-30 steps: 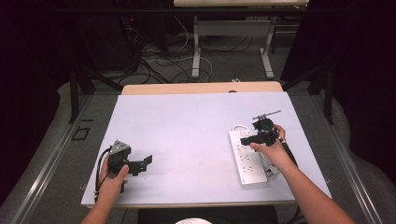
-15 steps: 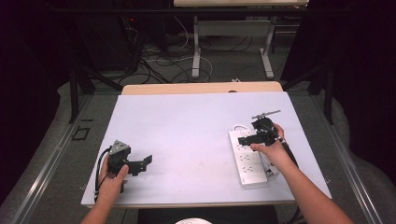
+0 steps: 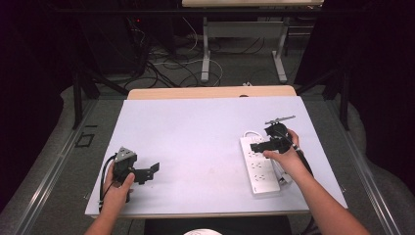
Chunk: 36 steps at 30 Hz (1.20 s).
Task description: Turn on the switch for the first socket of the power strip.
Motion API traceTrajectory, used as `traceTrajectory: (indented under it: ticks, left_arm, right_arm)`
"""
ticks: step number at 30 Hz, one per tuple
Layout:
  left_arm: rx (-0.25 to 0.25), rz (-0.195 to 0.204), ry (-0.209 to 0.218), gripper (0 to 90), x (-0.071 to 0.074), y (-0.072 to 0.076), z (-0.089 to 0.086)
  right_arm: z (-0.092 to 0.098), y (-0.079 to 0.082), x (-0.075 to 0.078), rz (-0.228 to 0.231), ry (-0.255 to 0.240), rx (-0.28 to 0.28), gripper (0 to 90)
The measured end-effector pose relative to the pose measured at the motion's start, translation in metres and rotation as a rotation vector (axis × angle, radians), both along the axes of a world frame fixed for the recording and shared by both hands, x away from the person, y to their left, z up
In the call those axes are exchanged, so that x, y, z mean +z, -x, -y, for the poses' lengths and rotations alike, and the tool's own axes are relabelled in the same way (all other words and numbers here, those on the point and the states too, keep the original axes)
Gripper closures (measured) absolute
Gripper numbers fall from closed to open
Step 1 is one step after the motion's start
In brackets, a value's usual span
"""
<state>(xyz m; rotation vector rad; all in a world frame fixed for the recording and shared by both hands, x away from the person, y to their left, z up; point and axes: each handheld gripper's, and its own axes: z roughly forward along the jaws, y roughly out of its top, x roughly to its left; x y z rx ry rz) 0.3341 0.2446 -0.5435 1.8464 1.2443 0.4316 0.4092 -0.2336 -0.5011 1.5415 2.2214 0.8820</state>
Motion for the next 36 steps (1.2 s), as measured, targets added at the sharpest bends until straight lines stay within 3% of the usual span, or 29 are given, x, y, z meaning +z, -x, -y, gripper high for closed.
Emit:
traceTrajectory:
  ticks: [10,11,23,36]
  left_arm:
    - [0.006,-0.001,-0.003,0.5,0.001,-0.001,-0.001]
    - [0.013,0.012,0.001,0.5,0.000,-0.001,-0.001]
    - [0.017,0.000,0.004,0.5,-0.001,-0.001,-0.003]
    - [0.009,0.006,0.001,0.5,0.000,0.002,-0.003]
  right_arm:
    - [-0.001,0.005,0.005,0.031,0.007,-0.001,0.0]
    - [-0.001,0.005,0.005,0.035,-0.002,-0.002,0.0]
    - [0.001,0.011,0.011,0.059,-0.049,-0.007,0.0]
    - [0.011,0.020,0.018,0.126,-0.095,-0.014,1.0]
